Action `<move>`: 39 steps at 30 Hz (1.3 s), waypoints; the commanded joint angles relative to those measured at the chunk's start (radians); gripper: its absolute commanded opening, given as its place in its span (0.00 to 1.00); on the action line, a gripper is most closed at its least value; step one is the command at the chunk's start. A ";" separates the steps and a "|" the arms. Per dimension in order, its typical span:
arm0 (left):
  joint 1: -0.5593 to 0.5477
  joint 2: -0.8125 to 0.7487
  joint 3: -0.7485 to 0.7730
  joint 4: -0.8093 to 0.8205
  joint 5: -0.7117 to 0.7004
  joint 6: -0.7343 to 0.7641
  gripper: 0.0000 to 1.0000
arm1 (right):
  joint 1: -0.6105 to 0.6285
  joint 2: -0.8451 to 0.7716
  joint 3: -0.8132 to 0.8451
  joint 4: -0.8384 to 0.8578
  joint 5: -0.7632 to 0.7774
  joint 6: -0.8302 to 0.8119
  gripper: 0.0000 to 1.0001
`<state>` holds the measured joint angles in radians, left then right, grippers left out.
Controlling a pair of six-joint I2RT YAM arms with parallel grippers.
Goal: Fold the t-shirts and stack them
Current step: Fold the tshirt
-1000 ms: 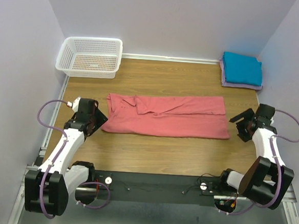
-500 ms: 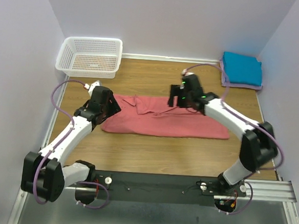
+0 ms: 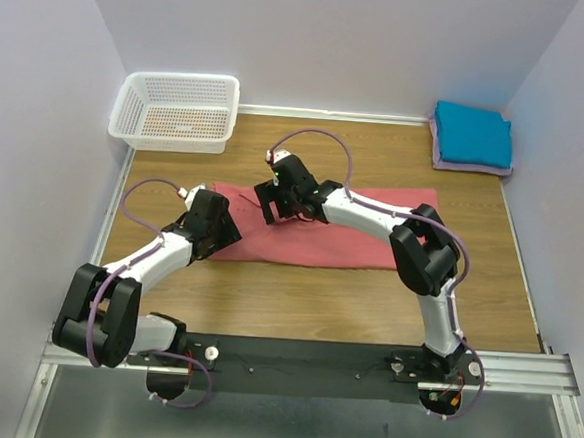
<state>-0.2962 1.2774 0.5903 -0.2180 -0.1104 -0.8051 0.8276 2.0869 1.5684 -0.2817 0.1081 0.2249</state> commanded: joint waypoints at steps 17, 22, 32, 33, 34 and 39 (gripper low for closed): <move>-0.001 -0.012 -0.083 0.023 0.037 -0.046 0.70 | 0.001 0.142 0.082 0.029 0.229 -0.111 0.98; 0.003 -0.042 -0.095 -0.010 0.015 -0.055 0.70 | -0.050 0.114 0.065 0.030 0.234 -0.136 0.97; 0.009 -0.066 -0.103 -0.020 0.026 -0.065 0.70 | -0.163 0.078 0.061 0.029 0.182 -0.183 0.97; 0.009 -0.064 -0.103 -0.021 0.028 -0.063 0.70 | -0.171 0.070 0.059 0.029 0.174 -0.191 0.97; 0.009 -0.064 -0.103 -0.020 0.028 -0.063 0.70 | -0.183 0.064 0.058 0.029 0.165 -0.196 0.97; 0.009 -0.078 -0.101 -0.027 0.031 -0.066 0.70 | -0.246 0.061 0.047 0.029 0.162 -0.184 0.97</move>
<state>-0.2939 1.2198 0.5083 -0.1791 -0.0814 -0.8646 0.6281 2.1849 1.6341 -0.2485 0.2531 0.0498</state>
